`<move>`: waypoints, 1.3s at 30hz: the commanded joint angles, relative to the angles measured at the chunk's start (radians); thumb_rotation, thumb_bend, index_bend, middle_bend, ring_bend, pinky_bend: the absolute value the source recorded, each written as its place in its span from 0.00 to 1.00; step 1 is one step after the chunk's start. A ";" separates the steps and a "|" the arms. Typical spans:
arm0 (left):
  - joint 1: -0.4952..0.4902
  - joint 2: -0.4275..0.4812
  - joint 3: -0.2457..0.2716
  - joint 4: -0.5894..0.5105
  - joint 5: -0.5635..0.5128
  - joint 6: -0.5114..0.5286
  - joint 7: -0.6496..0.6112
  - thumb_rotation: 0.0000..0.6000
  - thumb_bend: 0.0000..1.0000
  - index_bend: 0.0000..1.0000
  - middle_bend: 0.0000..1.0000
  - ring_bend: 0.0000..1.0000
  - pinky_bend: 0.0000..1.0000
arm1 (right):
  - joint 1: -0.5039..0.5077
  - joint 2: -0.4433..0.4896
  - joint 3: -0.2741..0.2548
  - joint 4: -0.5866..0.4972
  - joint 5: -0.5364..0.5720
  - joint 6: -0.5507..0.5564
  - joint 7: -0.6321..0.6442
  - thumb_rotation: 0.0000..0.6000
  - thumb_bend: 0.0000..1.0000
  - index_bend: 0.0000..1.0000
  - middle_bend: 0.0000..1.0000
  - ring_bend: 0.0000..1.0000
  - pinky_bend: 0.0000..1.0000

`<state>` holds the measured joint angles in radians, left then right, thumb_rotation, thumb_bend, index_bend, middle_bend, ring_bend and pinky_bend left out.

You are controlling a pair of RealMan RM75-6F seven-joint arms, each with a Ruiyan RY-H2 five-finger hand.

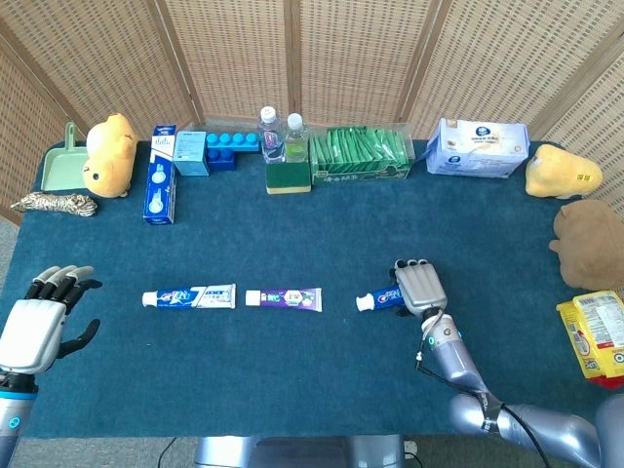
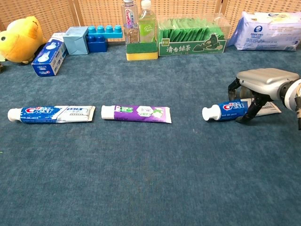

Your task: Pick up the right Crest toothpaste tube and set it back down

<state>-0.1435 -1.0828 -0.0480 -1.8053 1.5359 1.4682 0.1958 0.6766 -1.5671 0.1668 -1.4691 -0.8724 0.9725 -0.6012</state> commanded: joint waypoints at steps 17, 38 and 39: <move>0.010 0.027 0.005 -0.042 0.037 0.030 0.015 1.00 0.28 0.28 0.22 0.17 0.14 | -0.018 0.132 0.011 -0.086 -0.155 -0.066 0.281 1.00 0.32 0.94 0.76 0.68 0.74; -0.089 -0.024 -0.013 -0.094 0.042 -0.102 0.070 1.00 0.28 0.28 0.23 0.18 0.26 | -0.021 0.218 -0.018 -0.233 -0.277 -0.087 0.395 1.00 0.32 0.94 0.86 0.81 0.85; -0.099 -0.031 -0.017 -0.099 0.036 -0.117 0.075 1.00 0.28 0.28 0.23 0.19 0.27 | -0.018 0.216 -0.020 -0.239 -0.275 -0.086 0.385 1.00 0.32 0.94 0.86 0.82 0.85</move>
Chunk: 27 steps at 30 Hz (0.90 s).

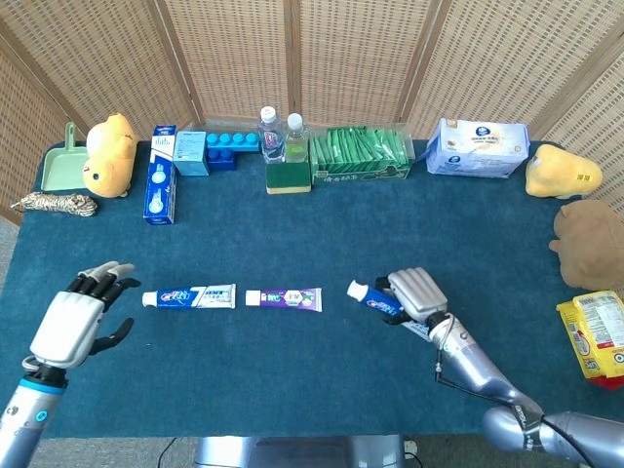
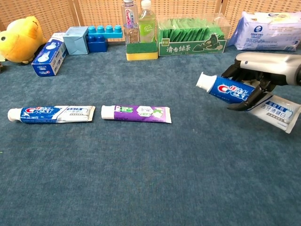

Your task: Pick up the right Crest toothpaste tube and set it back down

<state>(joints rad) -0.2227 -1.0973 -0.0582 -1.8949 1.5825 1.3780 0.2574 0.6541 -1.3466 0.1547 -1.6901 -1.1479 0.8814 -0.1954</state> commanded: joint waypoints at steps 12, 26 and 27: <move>-0.213 -0.004 -0.073 -0.137 -0.253 -0.348 0.038 1.00 0.28 0.26 0.21 0.22 0.28 | 0.048 -0.033 -0.014 -0.102 0.100 0.016 -0.145 1.00 0.32 0.94 0.88 0.83 0.87; -0.426 -0.043 -0.136 -0.137 -0.480 -0.597 0.023 1.00 0.28 0.24 0.18 0.19 0.31 | 0.092 -0.082 -0.006 -0.145 0.193 0.047 -0.226 1.00 0.32 0.94 0.88 0.83 0.87; -0.442 -0.048 -0.141 -0.135 -0.497 -0.612 0.021 1.00 0.28 0.24 0.18 0.19 0.31 | 0.095 -0.086 -0.005 -0.145 0.199 0.048 -0.231 1.00 0.32 0.94 0.88 0.83 0.87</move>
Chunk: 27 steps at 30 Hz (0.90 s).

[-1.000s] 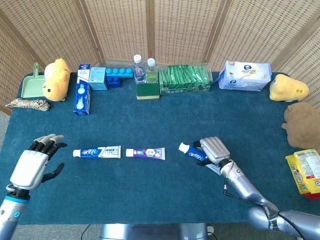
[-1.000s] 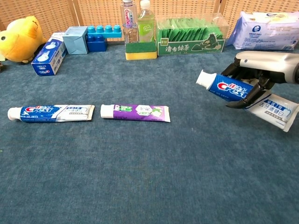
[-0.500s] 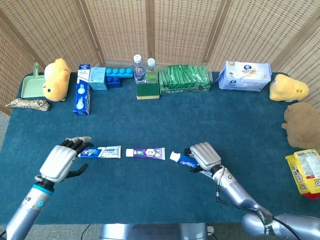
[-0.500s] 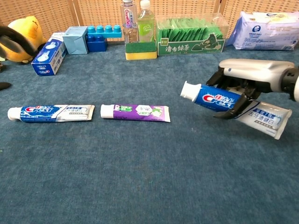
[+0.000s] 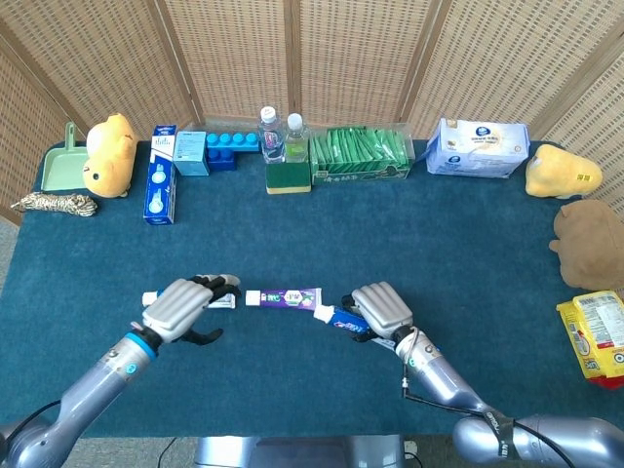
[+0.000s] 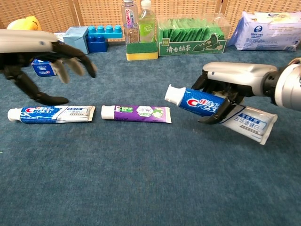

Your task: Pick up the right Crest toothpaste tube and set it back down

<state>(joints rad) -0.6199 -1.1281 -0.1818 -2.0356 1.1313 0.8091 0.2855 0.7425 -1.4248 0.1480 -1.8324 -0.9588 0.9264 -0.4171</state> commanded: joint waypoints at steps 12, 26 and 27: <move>-0.218 -0.082 -0.031 0.059 -0.236 -0.160 -0.043 0.99 0.27 0.21 0.16 0.17 0.30 | 0.046 -0.070 0.001 -0.022 0.044 0.024 -0.045 1.00 0.32 0.94 0.88 0.83 0.87; -0.319 -0.116 -0.004 0.077 -0.316 -0.190 -0.105 0.98 0.28 0.23 0.16 0.16 0.31 | 0.078 -0.109 -0.006 -0.017 0.051 0.042 -0.074 1.00 0.32 0.94 0.88 0.84 0.87; -0.322 -0.115 -0.002 0.076 -0.315 -0.189 -0.108 0.98 0.28 0.24 0.16 0.16 0.31 | 0.080 -0.110 -0.005 -0.016 0.053 0.042 -0.075 1.00 0.32 0.94 0.88 0.83 0.87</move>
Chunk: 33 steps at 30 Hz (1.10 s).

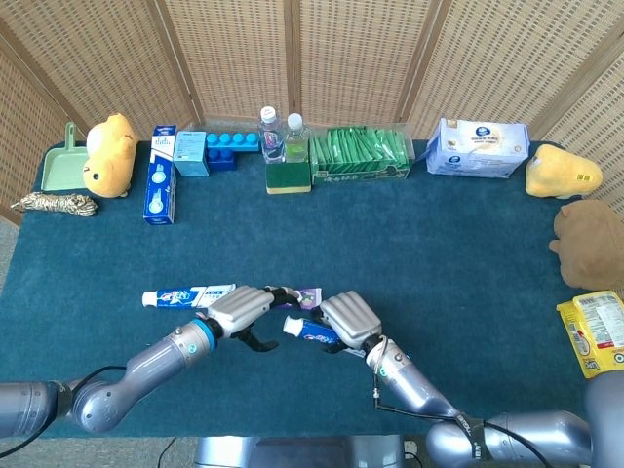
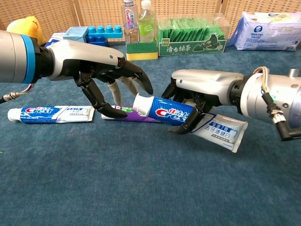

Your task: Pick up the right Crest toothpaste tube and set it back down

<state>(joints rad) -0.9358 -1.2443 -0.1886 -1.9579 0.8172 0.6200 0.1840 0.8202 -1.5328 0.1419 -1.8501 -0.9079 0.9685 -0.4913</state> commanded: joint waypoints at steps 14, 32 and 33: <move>-0.039 0.001 0.047 0.000 0.002 0.024 -0.037 0.98 0.28 0.30 0.17 0.16 0.30 | 0.020 0.009 0.009 0.014 0.040 -0.006 0.020 1.00 0.32 0.94 0.89 0.85 0.87; -0.059 0.012 0.077 0.000 0.013 0.021 -0.081 0.98 0.28 0.31 0.17 0.16 0.30 | 0.051 0.011 0.023 0.039 0.130 0.001 0.014 1.00 0.34 0.94 0.91 0.87 0.89; -0.059 0.014 0.078 -0.001 0.016 0.021 -0.082 0.98 0.28 0.31 0.17 0.16 0.30 | 0.052 0.011 0.023 0.040 0.134 0.002 0.012 1.00 0.34 0.94 0.91 0.87 0.89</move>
<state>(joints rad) -0.9946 -1.2311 -0.1110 -1.9578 0.8328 0.6418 0.1030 0.8713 -1.5215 0.1649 -1.8113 -0.7757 0.9689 -0.4775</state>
